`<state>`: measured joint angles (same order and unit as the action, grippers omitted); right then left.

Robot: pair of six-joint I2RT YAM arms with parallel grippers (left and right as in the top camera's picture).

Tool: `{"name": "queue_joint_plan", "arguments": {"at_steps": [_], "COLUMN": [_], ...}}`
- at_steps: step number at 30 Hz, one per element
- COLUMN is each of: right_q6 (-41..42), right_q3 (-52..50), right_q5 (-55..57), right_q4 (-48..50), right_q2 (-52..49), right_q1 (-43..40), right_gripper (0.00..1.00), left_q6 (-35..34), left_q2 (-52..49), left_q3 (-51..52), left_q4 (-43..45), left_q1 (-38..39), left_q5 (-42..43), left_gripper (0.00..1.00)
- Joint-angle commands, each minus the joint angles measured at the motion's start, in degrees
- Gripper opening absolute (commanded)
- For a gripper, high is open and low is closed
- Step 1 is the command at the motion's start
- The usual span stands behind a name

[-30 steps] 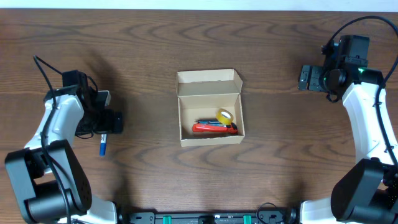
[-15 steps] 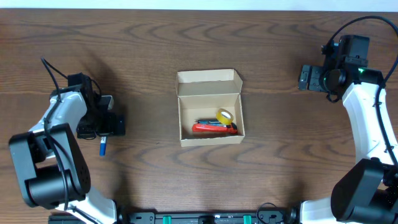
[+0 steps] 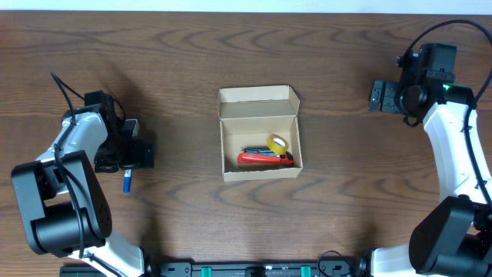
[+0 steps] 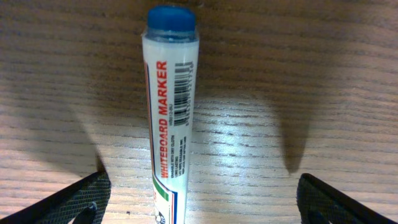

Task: Pack container
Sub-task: 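Lower left gripper over the blue-capped marker and close on it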

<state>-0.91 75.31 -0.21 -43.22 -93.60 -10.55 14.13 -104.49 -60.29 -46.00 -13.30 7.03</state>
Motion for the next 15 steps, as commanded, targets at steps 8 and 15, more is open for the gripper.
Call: {"name": "queue_joint_plan", "arguments": {"at_steps": [8, 15], "right_q6": [-0.87, -0.87], "right_q3": [0.52, 0.52], "right_q5": [-0.26, -0.68], "right_q4": [0.15, 0.15], "right_q2": [-0.42, -0.42], "right_q1": [-0.28, -0.28], "right_gripper": [0.99, 0.99], "left_q6": [-2.60, -3.04], "left_q2": [-2.19, -2.16], "left_q3": [0.28, 0.28], "left_q4": [-0.48, -0.50], "left_q1": [-0.17, -0.17], "left_q5": [-5.20, -5.92], "left_gripper": [0.96, 0.97]}}
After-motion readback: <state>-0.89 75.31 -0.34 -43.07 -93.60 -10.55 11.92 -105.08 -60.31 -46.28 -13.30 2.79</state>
